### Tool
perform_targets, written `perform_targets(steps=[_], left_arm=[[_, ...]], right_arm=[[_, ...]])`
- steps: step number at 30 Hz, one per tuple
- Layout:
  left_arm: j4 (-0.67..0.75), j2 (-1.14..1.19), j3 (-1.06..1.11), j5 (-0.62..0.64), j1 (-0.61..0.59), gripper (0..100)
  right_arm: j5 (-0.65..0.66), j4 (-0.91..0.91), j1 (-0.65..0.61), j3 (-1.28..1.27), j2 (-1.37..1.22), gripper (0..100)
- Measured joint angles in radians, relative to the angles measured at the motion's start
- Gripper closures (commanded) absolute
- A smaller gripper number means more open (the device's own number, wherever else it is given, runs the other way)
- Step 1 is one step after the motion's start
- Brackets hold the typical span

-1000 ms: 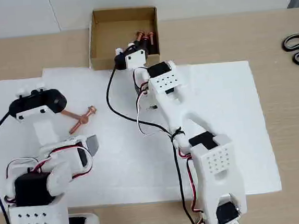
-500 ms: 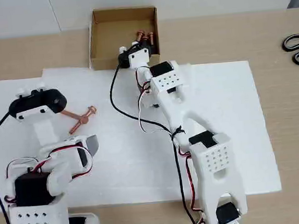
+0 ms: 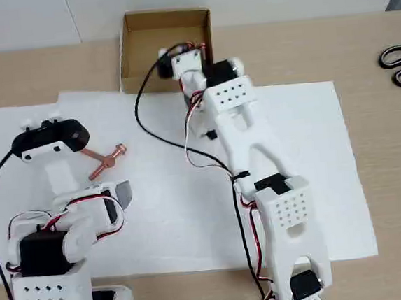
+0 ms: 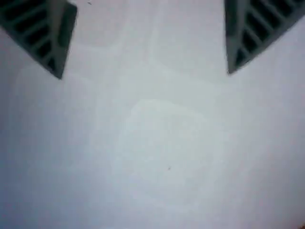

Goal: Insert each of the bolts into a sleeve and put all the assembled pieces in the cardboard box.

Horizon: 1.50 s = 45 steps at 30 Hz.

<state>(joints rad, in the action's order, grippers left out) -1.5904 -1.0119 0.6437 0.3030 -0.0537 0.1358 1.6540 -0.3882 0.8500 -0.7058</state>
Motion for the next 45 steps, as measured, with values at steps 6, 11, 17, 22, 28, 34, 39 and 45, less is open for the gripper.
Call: perform_targets(steps=[6, 11, 17, 22, 28, 34, 39, 45], left_arm=[[0.0, 0.0, 0.0, 0.0, 0.0, 79], [0.0, 0.0, 0.0, 0.0, 0.0, 79], [0.017, 0.0, 0.015, 0.0, 0.0, 79], [0.018, 0.0, 0.017, 0.0, 0.0, 79], [0.018, 0.0, 0.017, 0.0, 0.0, 79], [0.018, 0.0, 0.017, 0.0, 0.0, 79], [0.018, 0.0, 0.017, 0.0, 0.0, 79], [0.018, 0.0, 0.017, 0.0, 0.0, 79]], right_arm=[[0.0, 0.021, 0.058, -0.032, 0.041, 99.5], [0.0, 0.021, 0.061, -0.181, 0.12, 99.5], [0.0, 0.02, 0.072, -0.256, 0.121, 99.0], [0.002, 0.02, 0.087, -0.259, 0.026, 89.5], [0.028, 0.02, 0.094, -0.258, -0.035, 88.5], [0.032, 0.02, 0.094, -0.256, -0.051, 88.1], [0.034, 0.02, 0.089, -0.249, -0.066, 84.7], [0.034, 0.023, 0.084, -0.249, -0.083, 85.7]])
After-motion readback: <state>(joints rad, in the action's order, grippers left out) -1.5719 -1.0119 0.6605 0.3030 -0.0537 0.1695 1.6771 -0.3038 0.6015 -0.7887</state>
